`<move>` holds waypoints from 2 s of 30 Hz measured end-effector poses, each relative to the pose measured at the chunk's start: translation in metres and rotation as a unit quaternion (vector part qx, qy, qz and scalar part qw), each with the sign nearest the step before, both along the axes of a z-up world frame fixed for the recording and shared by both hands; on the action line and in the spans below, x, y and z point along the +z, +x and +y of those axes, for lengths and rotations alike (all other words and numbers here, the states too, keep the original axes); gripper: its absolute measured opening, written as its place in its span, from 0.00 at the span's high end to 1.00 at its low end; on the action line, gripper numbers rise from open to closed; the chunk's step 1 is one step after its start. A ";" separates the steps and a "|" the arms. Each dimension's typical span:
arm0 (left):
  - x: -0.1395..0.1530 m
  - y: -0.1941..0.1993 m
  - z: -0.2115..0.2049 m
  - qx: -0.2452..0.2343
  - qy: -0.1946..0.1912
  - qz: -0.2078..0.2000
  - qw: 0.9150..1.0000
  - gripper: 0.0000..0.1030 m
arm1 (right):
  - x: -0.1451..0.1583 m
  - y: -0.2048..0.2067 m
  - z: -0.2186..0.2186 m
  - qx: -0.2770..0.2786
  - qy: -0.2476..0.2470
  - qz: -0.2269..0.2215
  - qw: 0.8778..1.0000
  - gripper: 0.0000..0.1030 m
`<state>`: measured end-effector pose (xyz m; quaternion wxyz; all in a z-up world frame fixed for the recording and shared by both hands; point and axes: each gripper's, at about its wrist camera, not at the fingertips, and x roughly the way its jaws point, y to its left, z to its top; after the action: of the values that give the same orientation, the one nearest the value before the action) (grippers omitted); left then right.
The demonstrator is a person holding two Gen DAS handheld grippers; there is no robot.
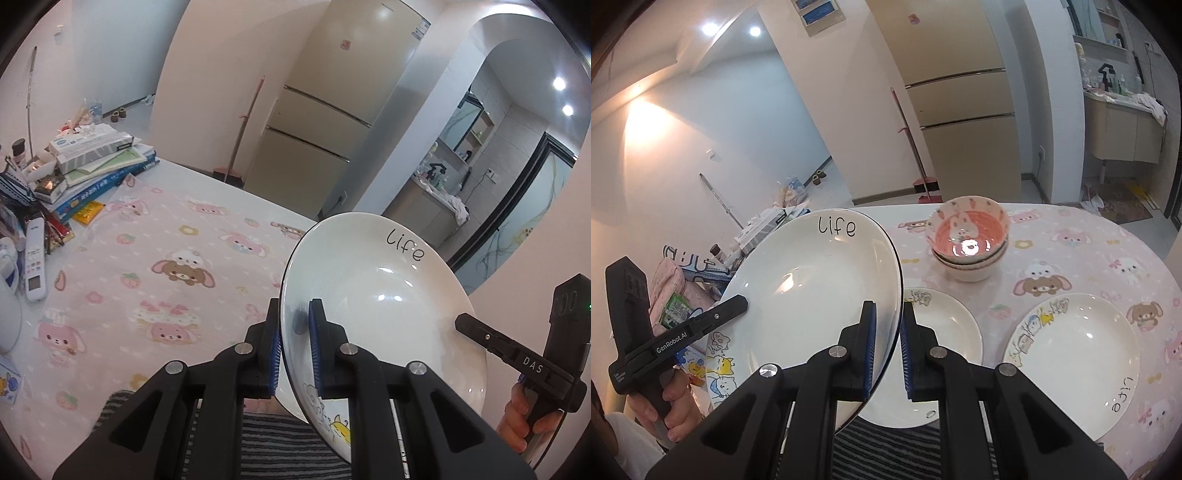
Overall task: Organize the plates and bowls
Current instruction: 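Carry the 'Life' plate and lower it onto the cartoon-rimmed plate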
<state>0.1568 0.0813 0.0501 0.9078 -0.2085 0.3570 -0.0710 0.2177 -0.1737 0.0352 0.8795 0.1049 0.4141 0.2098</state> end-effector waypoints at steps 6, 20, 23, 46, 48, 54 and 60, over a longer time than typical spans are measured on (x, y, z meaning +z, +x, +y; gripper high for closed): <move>-0.015 0.008 -0.017 -0.016 0.004 0.013 1.000 0.90 | -0.020 0.000 -0.017 -0.016 0.004 0.014 1.000 0.87; -0.068 0.034 -0.026 -0.023 0.015 0.078 0.997 0.90 | -0.088 0.020 -0.020 -0.027 -0.004 0.070 0.997 0.87; -0.082 0.039 -0.026 -0.024 0.020 0.093 0.995 0.90 | -0.104 0.023 -0.018 -0.028 -0.013 0.085 0.996 0.87; -0.119 0.043 -0.031 -0.019 0.058 0.135 0.989 0.88 | -0.150 0.027 -0.007 -0.015 -0.050 0.131 0.990 0.85; -0.120 0.044 -0.031 -0.019 0.062 0.137 0.988 0.88 | -0.152 0.028 -0.006 -0.016 -0.051 0.133 0.990 0.85; -0.121 0.045 -0.031 -0.022 0.066 0.135 0.988 0.88 | -0.158 0.031 -0.007 -0.022 -0.046 0.135 0.989 0.85; -0.120 0.044 -0.036 -0.033 0.071 0.131 0.988 0.75 | -0.159 0.031 -0.004 -0.023 -0.058 0.121 0.991 0.84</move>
<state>0.2011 0.0448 -0.0699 0.8630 -0.1394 0.4833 -0.0476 0.2484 -0.1779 -0.1235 0.8319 0.0879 0.5267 0.1512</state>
